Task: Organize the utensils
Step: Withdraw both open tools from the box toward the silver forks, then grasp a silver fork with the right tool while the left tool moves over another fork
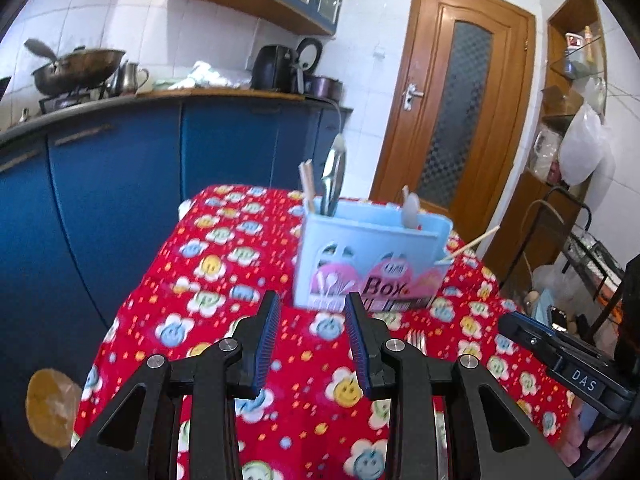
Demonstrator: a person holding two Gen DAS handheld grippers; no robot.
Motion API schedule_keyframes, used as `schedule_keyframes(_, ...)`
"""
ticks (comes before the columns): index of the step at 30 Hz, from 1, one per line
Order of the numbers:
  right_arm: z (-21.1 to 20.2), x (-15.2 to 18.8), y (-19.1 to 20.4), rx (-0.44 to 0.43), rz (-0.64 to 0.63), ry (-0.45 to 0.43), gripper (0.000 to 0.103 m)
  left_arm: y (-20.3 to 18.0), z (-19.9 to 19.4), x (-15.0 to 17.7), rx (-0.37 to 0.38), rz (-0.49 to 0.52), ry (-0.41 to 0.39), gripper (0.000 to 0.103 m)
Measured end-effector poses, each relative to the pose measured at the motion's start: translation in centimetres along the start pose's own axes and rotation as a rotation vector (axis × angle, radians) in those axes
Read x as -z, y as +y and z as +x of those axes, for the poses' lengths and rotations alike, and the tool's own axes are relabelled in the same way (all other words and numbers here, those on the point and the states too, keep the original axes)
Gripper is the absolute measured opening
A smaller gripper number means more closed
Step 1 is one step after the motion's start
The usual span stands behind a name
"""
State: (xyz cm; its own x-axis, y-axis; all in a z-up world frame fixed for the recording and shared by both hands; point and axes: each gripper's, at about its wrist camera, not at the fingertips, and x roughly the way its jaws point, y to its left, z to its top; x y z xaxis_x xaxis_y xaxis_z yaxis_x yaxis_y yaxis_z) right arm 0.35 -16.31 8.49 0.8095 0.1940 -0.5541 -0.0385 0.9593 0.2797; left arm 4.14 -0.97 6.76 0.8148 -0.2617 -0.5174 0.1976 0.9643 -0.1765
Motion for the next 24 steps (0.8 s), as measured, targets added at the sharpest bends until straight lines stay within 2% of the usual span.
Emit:
schedule_keyframes(14,3.0,3.6,2.3,-0.036,0.0,0.166,0.027,3.3,0.0,2.6,-0.051,-0.053,0.082,0.034)
schedule_keyframes(24,4.7,5.1,3.8,-0.054,-0.012,0.253,0.025,5.3,-0.5,3.7,-0.073,-0.098,0.093,0.034)
